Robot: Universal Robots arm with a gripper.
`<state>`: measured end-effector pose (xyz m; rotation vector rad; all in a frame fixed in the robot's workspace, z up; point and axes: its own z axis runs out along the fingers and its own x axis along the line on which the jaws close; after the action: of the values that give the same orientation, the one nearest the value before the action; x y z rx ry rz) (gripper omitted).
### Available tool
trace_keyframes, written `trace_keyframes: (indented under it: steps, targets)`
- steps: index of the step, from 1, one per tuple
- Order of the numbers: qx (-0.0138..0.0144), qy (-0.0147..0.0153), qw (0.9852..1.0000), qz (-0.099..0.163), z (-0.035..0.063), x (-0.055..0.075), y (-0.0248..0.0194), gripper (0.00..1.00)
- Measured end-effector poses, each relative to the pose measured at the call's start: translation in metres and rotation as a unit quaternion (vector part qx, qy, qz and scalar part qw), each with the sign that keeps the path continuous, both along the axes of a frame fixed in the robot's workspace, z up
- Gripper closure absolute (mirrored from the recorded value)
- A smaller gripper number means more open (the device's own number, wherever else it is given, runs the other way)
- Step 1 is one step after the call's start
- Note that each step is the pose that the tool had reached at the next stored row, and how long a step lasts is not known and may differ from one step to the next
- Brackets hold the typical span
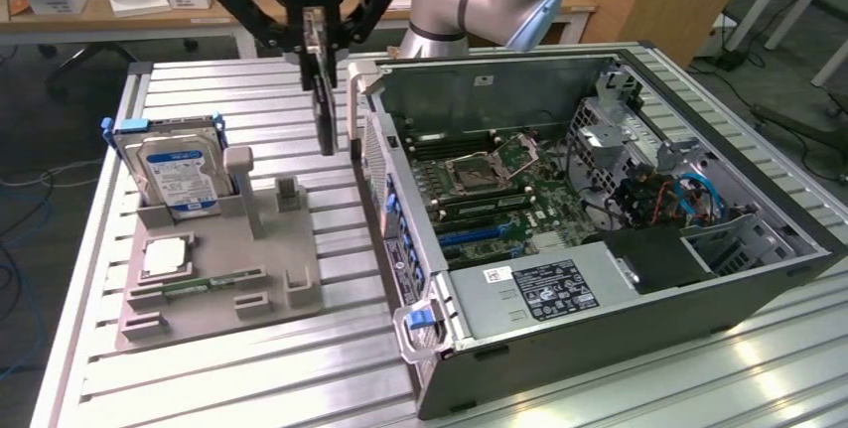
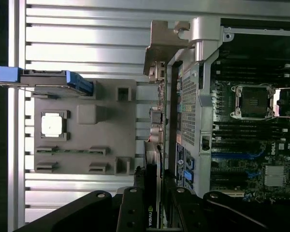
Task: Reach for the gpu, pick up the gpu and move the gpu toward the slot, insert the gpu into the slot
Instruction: 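Pick up the gpu and move the gpu toward the slot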
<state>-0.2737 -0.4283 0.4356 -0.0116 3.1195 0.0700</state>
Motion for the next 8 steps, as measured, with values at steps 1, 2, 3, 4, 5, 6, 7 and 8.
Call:
trace_keyframes:
  steps: [1,2,3,4,5,6,7,8]
  targets:
    - [0.0,0.0,1.0,0.0,-0.0001,0.003,0.0,0.75]
    - [0.0001,-0.0001,1.0,0.0,-0.0002,0.006,0.0,0.75]
    - [0.0001,-0.0001,1.0,0.0,-0.0002,0.008,0.0,0.75]
    - [0.0,0.0,1.0,0.0,-0.0002,0.011,0.0001,0.75]
    - [0.0,0.0,1.0,0.0,-0.0003,0.014,0.0,0.75]
    - [0.0,0.0,1.0,0.0,-0.0004,0.017,0.0,0.75]
    - [0.0,0.0,1.0,0.0,-0.0004,0.019,0.0,0.75]
    - [0.0,0.0,1.0,0.0,-0.0005,0.022,0.0,0.75]
